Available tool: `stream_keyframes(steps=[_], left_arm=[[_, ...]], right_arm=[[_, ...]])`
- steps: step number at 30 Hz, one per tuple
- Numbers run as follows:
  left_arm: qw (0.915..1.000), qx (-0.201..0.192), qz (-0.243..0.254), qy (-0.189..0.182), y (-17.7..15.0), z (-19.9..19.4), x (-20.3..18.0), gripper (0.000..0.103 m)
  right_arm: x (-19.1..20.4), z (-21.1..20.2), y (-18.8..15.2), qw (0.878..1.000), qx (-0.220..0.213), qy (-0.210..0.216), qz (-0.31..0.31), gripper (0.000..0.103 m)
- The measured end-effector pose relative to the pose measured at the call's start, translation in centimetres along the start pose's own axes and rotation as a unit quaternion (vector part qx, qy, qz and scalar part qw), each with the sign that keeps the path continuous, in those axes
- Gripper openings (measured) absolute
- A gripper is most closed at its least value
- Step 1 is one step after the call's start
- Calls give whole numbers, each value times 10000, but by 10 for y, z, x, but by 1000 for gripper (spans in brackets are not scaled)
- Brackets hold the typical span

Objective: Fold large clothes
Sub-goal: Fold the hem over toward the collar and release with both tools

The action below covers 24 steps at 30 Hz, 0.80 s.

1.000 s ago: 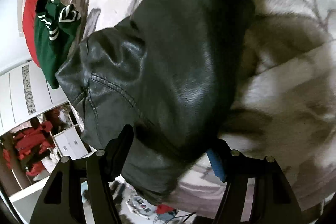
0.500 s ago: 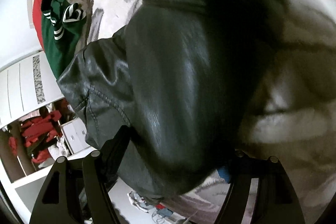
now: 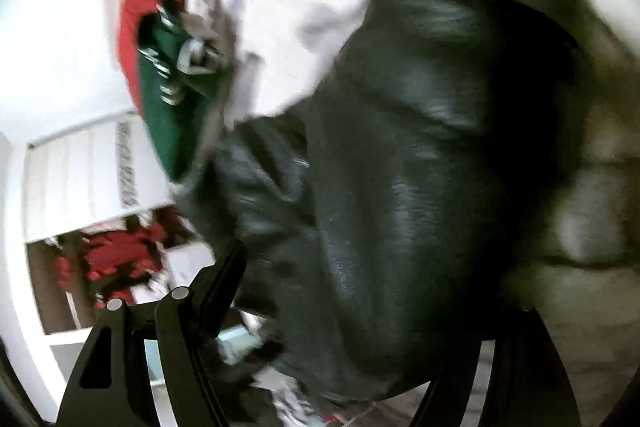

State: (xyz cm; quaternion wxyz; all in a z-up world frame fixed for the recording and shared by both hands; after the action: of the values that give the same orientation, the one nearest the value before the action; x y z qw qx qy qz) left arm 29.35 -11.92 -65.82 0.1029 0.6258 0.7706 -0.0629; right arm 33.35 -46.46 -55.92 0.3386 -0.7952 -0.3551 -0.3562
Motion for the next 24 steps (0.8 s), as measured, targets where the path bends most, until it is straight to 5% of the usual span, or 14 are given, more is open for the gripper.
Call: stream_keyframes(steps=[6, 7, 9, 11, 18, 24], left_arm=[[10000, 40, -10, 7, 2, 2, 1, 69], [10000, 54, -47, -9, 4, 3, 2, 69], [9999, 148, -61, 16, 11, 9, -2, 69], [9996, 282, -86, 43, 18, 15, -1, 70], [9991, 281, -129, -276, 27, 18, -1, 70], [9963, 197, -202, -815, 23, 5, 21, 70]], right_arm=[[-12, 35, 23, 9996, 74, -276, 89, 71], [-9, 35, 23, 9994, 49, -337, -18, 65], [1, 30, 18, 9984, -88, -472, -287, 23], [11, 24, 12, 9982, -223, -408, -387, 18], [69, 9, -24, 9908, -604, -561, -1077, 16], [141, 10, -90, 9583, -768, -1156, -2498, 16]])
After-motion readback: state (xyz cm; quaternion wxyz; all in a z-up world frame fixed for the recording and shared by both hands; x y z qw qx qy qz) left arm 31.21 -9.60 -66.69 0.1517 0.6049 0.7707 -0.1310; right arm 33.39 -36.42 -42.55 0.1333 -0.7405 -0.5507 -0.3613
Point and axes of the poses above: each gripper's, at about its wrist camera, not at the fingertips, and z roughly the way its jaws point, x to its left, y to its top, the point moved 5 cm from there along z, roughly the way its jaws point, and after that the axes turned 6 degrees about z, right-handed, at the moved point
